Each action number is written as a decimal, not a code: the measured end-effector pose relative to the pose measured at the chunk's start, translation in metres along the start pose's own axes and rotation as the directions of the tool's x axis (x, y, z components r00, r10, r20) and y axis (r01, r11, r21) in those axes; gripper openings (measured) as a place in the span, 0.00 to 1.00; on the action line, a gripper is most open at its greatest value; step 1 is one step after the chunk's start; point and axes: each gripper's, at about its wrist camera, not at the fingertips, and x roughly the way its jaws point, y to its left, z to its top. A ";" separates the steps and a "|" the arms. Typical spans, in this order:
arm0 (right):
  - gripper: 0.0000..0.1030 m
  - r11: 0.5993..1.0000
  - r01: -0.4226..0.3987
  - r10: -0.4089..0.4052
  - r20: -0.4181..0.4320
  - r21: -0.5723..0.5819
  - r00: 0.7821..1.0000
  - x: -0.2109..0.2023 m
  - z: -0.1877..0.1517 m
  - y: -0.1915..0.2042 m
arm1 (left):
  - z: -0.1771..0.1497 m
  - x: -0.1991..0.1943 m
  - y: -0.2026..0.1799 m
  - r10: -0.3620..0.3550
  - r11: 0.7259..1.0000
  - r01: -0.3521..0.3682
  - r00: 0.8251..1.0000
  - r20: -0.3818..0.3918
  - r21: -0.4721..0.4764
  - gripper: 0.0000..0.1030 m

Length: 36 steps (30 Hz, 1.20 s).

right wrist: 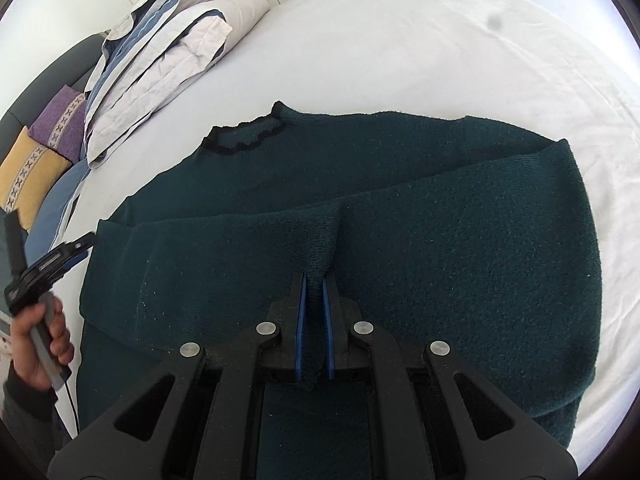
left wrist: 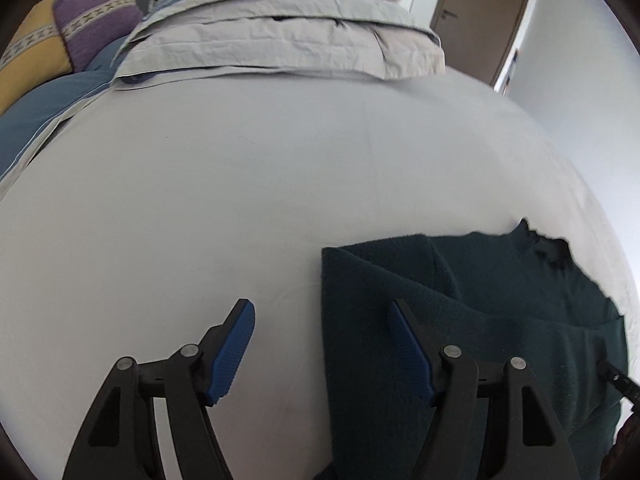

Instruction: Fold small clothes

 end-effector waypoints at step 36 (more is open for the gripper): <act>0.06 0.998 0.059 -0.059 0.041 -0.008 0.997 0.000 0.008 0.016 | -0.064 -0.030 -0.022 0.004 0.992 -0.009 0.999 0.038 0.125 0.47</act>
